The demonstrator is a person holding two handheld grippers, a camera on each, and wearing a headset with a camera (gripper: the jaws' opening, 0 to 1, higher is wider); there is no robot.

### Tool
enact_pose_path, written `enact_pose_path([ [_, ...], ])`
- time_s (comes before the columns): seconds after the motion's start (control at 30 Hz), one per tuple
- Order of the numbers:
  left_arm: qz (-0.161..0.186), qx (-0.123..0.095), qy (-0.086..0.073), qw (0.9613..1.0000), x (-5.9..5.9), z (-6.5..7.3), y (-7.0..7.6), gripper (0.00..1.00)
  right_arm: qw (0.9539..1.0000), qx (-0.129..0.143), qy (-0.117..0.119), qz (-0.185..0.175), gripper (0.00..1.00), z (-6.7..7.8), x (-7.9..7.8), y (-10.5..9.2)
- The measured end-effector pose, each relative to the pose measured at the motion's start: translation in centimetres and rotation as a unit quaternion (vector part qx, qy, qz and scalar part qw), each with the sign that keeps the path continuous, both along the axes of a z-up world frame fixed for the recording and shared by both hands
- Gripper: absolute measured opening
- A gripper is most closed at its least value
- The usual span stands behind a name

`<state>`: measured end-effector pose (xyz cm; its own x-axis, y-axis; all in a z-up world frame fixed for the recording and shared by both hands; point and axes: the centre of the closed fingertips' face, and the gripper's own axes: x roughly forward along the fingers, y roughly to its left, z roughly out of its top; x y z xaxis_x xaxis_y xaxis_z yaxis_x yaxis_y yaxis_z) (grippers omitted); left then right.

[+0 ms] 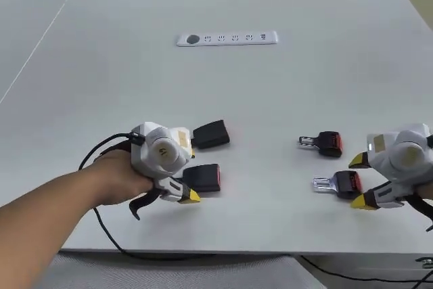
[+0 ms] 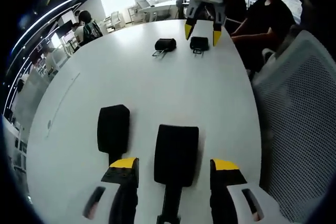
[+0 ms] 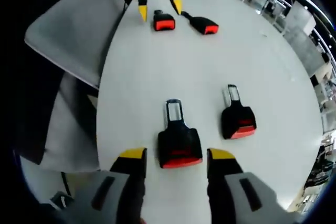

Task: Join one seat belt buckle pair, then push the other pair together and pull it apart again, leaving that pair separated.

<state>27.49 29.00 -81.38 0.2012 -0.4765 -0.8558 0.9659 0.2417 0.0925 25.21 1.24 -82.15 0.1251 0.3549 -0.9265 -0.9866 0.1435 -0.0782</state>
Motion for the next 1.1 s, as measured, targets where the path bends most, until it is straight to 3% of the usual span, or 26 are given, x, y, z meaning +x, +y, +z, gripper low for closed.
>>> enact_pose_path([
  [0.17, -0.007, 0.012, 0.013, 0.9998, -0.1, -0.5, 0.5, 0.53, 0.9999, 0.0, 0.013, 0.001, 0.44, -0.3, 0.0, 0.3],
  [0.3, -0.006, 0.016, 0.012, 0.9998, 0.3, -0.6, 0.8, 0.49, 0.9996, 0.0, 0.026, 0.006, 0.42, -0.4, 0.1, 0.4],
  [0.47, -0.035, 0.028, 0.02, 0.9988, -0.7, -1.2, 0.7, 0.43, 0.9991, -0.003, 0.041, 0.012, 0.37, -0.4, -0.2, 0.4],
  [0.63, -0.041, 0.026, 0.022, 0.9986, -0.6, -1.2, 0.6, 0.37, 0.9988, -0.004, 0.045, 0.02, 0.36, -0.3, -0.2, 0.3],
  [0.7, -0.046, 0.029, 0.014, 0.9985, -0.4, -1.1, 0.6, 0.33, 0.9987, -0.002, 0.046, 0.024, 0.35, -0.3, -0.1, 0.3],
  [0.83, -0.045, 0.032, 0.019, 0.9983, -0.3, -1.1, 0.5, 0.33, 0.9985, 0.001, 0.046, 0.031, 0.34, -0.3, -0.1, 0.2],
  [1.1, -0.062, 0.043, 0.028, 0.9968, -0.5, -1.2, 0.4, 0.33, 0.998, -0.019, 0.046, 0.038, 0.34, -0.2, -0.2, 0.2],
])
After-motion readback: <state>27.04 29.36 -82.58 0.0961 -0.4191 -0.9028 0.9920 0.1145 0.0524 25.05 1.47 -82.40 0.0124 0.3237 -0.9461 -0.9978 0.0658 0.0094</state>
